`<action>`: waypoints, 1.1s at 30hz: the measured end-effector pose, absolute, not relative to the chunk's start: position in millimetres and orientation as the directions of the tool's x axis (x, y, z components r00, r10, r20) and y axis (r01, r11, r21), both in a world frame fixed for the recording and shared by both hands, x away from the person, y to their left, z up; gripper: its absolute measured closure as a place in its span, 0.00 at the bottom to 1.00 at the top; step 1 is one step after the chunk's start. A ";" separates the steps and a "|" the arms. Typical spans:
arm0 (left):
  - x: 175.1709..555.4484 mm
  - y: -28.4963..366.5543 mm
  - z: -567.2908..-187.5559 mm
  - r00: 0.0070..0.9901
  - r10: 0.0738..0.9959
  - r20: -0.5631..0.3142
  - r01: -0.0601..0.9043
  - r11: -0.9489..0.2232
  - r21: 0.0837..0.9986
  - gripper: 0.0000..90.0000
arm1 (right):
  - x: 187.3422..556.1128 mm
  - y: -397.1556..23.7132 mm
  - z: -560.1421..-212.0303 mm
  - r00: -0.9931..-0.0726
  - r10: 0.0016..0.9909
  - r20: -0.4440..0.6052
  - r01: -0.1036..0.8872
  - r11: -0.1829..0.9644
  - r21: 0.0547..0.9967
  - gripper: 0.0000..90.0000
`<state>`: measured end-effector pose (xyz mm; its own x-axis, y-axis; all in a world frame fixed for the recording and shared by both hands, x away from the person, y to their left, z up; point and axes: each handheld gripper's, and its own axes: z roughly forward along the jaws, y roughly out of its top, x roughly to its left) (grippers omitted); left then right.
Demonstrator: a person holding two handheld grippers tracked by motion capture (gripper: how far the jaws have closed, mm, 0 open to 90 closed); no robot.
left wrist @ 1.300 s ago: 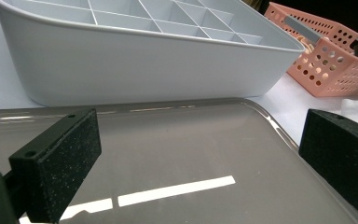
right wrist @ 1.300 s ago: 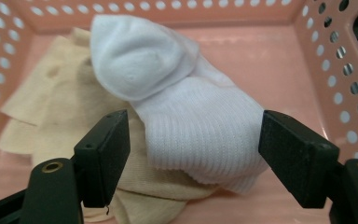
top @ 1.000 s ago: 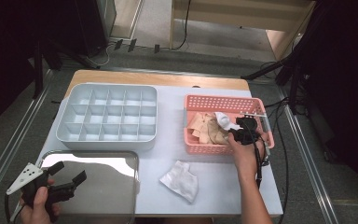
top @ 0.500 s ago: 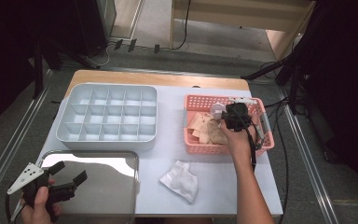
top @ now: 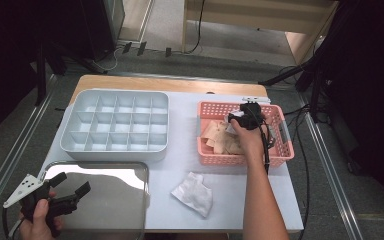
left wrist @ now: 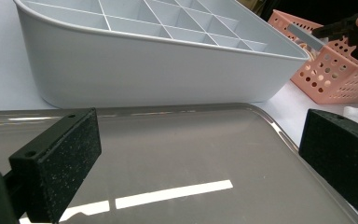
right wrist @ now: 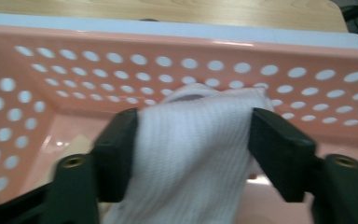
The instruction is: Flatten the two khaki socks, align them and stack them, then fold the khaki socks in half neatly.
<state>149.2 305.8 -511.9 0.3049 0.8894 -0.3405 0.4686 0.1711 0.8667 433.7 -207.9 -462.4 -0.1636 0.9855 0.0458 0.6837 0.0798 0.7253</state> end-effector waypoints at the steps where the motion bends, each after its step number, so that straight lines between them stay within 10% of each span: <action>1: 149.3 305.3 -512.0 0.303 0.890 -0.342 0.470 0.172 0.865 0.00 | 435.9 -209.3 -463.8 -0.151 0.988 0.041 0.694 0.076 0.716 0.33; 13: 149.5 305.1 -512.4 0.304 0.891 -0.337 0.472 0.166 0.866 0.00 | 468.8 -213.0 -489.5 0.030 0.989 0.148 0.811 -0.111 0.575 0.17; 17: 149.9 306.5 -513.0 0.301 0.891 -0.340 0.471 0.171 0.866 0.00 | 472.0 -210.5 -498.7 0.024 0.994 0.105 0.823 -0.079 0.562 0.26; 25: 149.4 304.3 -512.6 0.307 0.891 -0.334 0.470 0.163 0.867 0.00 | 468.9 -212.6 -490.4 -0.016 0.996 0.083 0.807 -0.036 0.590 0.78; 33: 149.9 304.8 -512.7 0.308 0.890 -0.336 0.472 0.164 0.866 0.00 | 450.4 -215.4 -466.0 -0.045 0.991 0.123 0.754 -0.047 0.655 0.83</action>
<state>149.9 304.8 -512.7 0.3079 0.8900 -0.3362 0.4722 0.1638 0.8661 450.4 -215.4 -466.0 -0.0447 0.9915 0.1225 0.7541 -0.0470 0.6551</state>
